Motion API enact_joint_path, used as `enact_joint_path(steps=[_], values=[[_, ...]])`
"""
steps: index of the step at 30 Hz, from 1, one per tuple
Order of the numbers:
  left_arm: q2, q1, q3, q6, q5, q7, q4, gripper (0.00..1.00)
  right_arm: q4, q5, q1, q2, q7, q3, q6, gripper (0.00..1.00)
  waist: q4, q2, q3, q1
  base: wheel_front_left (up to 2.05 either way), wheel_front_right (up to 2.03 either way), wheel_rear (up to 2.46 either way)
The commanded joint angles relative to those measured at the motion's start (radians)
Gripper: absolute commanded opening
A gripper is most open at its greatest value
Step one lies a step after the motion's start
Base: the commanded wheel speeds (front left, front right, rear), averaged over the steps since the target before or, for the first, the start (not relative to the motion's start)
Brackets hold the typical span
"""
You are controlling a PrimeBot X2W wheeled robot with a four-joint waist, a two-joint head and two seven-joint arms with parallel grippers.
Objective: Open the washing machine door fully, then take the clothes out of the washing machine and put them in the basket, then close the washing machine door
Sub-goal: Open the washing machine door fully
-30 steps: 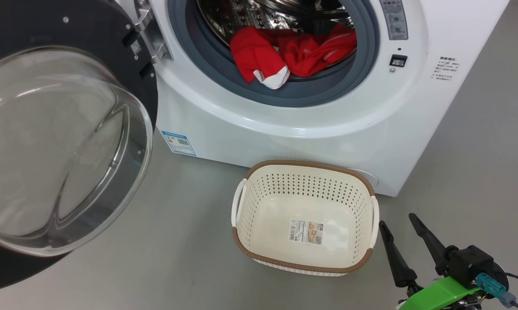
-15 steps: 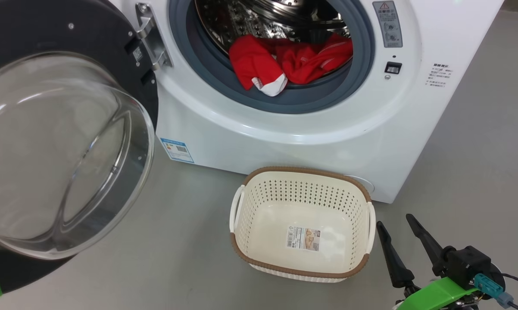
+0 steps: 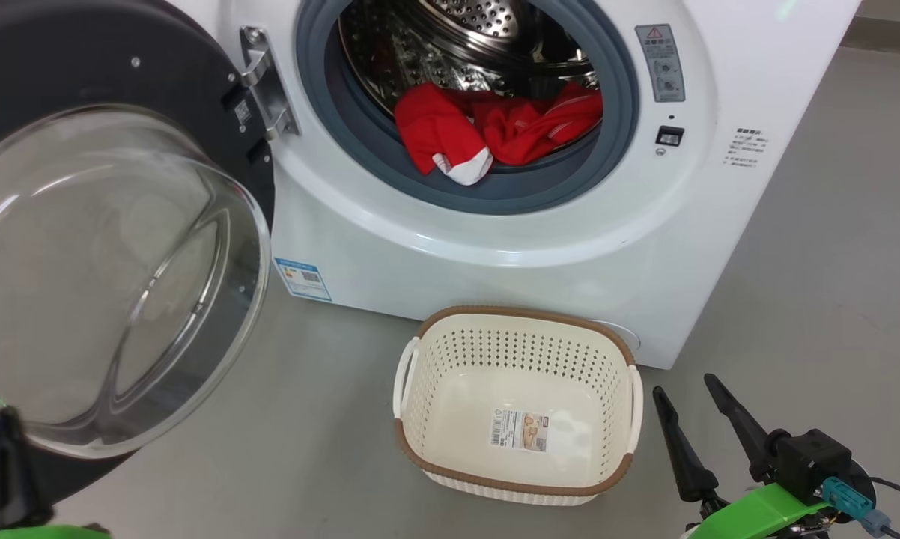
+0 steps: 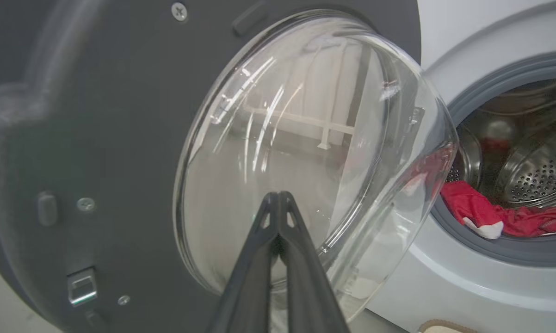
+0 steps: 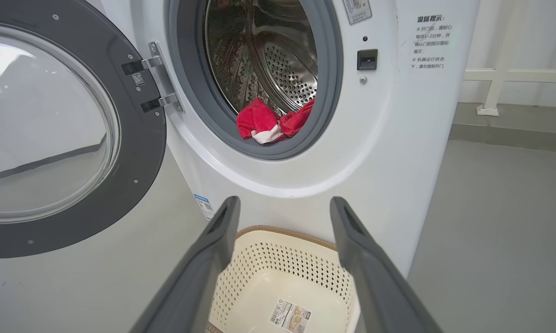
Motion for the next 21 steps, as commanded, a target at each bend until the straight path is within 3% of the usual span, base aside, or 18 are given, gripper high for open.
enact_joint_path(steps=[1, 6, 9, 21], values=[[0.024, 0.006, 0.009, -0.005, -0.011, -0.004, -0.036, 0.02, -0.023, 0.007, -0.027, -0.001, -0.009, 0.017, 0.006, 1.0, -0.007, 0.0, -0.004, 0.0, 0.0, 0.0, 0.0], [0.02, 0.059, -0.1, -0.005, -0.038, -0.004, -0.079, 0.45, -0.026, 0.009, -0.028, 0.003, -0.009, 0.009, 0.006, 1.0, -0.038, 0.0, -0.009, 0.0, 0.0, 0.0, 0.0], [0.023, 0.073, -0.145, -0.005, -0.049, -0.004, -0.094, 0.97, -0.029, 0.009, -0.03, 0.004, -0.009, 0.002, 0.006, 1.0, -0.063, 0.0, -0.006, 0.0, 0.0, 0.0, 0.0], [0.063, 0.096, -0.311, -0.005, -0.105, -0.004, -0.173, 1.0, -0.042, 0.012, -0.034, 0.006, -0.009, -0.036, 0.006, 1.0, -0.189, 0.0, 0.019, 0.0, 0.0, 0.0, 0.0]])
